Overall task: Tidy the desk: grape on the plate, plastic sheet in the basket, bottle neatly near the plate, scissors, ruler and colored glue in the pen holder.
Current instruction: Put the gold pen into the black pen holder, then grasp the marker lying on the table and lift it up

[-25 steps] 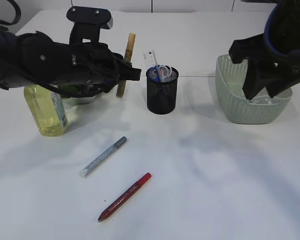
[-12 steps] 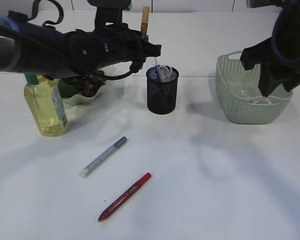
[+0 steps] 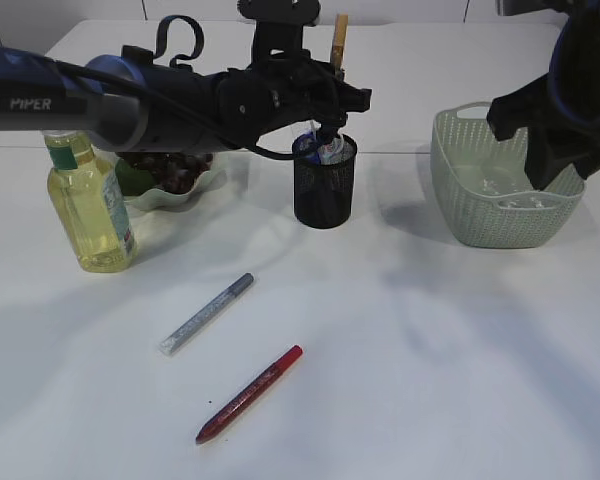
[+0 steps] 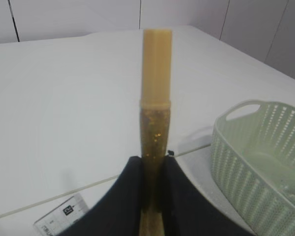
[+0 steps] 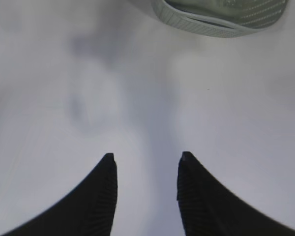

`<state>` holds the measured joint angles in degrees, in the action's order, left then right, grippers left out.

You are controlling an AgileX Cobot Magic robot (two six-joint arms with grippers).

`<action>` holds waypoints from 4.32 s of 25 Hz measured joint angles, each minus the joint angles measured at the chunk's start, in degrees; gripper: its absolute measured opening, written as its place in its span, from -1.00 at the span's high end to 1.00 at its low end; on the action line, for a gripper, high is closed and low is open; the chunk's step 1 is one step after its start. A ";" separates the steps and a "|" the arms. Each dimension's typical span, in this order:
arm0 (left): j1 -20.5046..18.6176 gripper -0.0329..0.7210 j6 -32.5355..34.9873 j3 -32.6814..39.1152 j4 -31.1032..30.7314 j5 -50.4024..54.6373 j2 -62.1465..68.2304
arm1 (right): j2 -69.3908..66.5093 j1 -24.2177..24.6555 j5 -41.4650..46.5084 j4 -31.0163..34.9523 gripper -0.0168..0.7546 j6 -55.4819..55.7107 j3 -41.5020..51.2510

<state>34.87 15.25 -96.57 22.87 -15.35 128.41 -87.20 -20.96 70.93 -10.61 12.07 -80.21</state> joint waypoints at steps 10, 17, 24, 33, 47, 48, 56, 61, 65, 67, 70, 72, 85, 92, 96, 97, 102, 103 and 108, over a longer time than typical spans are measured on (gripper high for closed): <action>0.00 0.70 0.00 -0.38 0.11 0.77 1.49 | 0.00 0.00 0.00 -0.86 0.10 0.00 0.00; 0.00 0.68 0.00 -0.38 0.11 0.77 1.86 | 0.00 0.00 0.00 -0.99 0.10 0.00 0.00; 0.00 0.67 0.00 -0.38 0.11 0.46 2.21 | 0.00 0.00 0.00 -0.99 0.10 0.00 0.00; 0.00 0.67 0.00 -0.61 0.11 -0.48 2.49 | 0.00 0.00 0.00 -0.99 0.10 0.00 0.00; 0.00 0.53 0.00 -2.05 0.00 -0.65 4.16 | 0.00 0.00 0.00 -0.99 0.10 0.00 0.00; 0.00 0.51 0.00 -2.05 0.00 -0.65 4.16 | 0.00 0.00 0.00 -0.99 0.10 0.00 0.00; 0.00 0.41 0.00 -2.05 0.00 -0.75 4.16 | 0.00 0.00 0.00 -0.99 0.10 0.00 0.00; 0.00 0.39 0.00 -2.05 0.00 1.20 3.76 | 0.00 0.00 0.00 -0.99 0.10 0.00 0.00; 0.00 0.38 0.00 -2.05 -0.86 6.92 1.00 | 0.00 0.00 0.00 -0.99 0.10 0.00 0.00; 0.00 0.38 -0.10 -2.05 -2.70 12.32 -1.39 | 0.00 0.00 0.00 -1.23 0.10 0.00 0.00; 0.00 0.37 -0.10 -2.05 -5.17 20.38 -5.03 | 0.00 0.00 0.00 -1.53 0.10 0.00 0.00; 0.00 0.37 -0.10 -2.14 -6.59 25.90 -7.05 | 0.00 0.00 0.00 -1.53 0.10 0.00 0.00; -1.64 0.27 -3.35 -2.14 -13.55 63.33 -12.00 | 0.00 0.00 0.00 3.36 0.10 0.00 0.00; -1.64 0.26 -9.38 -2.14 -20.57 78.12 -12.00 | 0.00 0.00 0.00 7.17 0.10 0.00 0.00; -1.64 0.26 -10.65 -2.14 -23.19 83.39 -11.87 | 0.00 0.00 0.00 9.79 0.08 -0.49 0.00; -1.64 0.26 -11.06 -2.27 -23.83 84.23 -11.58 | 0.00 0.00 0.00 10.61 0.05 -0.74 0.00; -1.64 0.25 -12.04 -2.27 -26.27 84.98 -7.62 | 0.00 0.00 0.00 12.94 -0.11 -1.10 0.00; -1.64 0.25 -12.04 -2.27 -26.35 84.98 -6.76 | 0.00 0.00 0.00 12.94 -0.13 -1.10 0.00; -1.64 0.24 -12.04 -2.27 -26.83 84.98 -3.36 | 0.00 0.00 0.00 13.16 -0.13 -1.22 0.00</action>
<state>33.23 3.21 -98.83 -3.96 69.62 125.05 -87.20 -20.96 70.93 2.55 10.85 -80.21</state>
